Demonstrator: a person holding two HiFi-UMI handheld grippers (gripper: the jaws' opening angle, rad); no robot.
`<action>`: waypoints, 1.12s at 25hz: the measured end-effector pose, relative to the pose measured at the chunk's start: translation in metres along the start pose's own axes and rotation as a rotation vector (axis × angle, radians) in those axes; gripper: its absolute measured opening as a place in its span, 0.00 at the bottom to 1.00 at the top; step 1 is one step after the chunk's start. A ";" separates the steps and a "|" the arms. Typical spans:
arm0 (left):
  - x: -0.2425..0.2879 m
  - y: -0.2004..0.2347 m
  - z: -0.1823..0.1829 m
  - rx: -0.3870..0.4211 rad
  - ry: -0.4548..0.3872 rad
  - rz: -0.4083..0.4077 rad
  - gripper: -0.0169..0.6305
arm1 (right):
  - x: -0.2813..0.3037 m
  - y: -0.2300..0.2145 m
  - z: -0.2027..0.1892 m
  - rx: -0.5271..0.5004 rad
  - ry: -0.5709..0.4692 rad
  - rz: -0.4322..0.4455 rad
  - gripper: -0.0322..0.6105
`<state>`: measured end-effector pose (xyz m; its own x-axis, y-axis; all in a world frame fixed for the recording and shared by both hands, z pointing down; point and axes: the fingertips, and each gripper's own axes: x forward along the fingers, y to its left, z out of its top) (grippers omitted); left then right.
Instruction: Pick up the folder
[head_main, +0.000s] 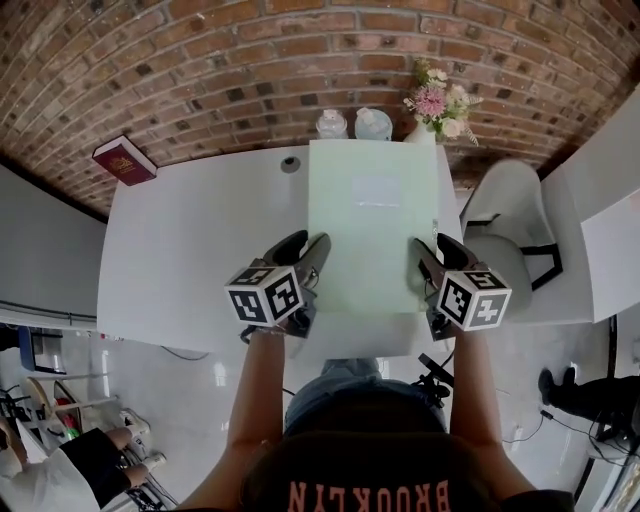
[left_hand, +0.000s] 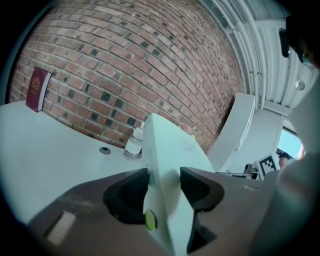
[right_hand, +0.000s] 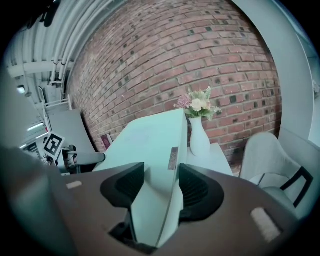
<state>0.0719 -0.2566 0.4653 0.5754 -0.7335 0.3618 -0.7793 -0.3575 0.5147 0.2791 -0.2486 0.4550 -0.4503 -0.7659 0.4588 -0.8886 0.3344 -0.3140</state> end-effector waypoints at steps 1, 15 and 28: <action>-0.001 -0.002 0.005 0.010 -0.011 0.001 0.35 | -0.001 0.001 0.005 -0.013 -0.012 0.001 0.38; -0.009 -0.036 0.070 0.215 -0.148 -0.018 0.34 | -0.022 0.016 0.075 -0.160 -0.195 -0.013 0.37; -0.018 -0.085 0.131 0.458 -0.289 -0.032 0.33 | -0.057 0.024 0.140 -0.319 -0.382 -0.074 0.37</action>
<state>0.0958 -0.2887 0.3133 0.5590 -0.8243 0.0897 -0.8282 -0.5500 0.1074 0.2956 -0.2735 0.3050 -0.3738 -0.9204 0.1142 -0.9263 0.3768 0.0051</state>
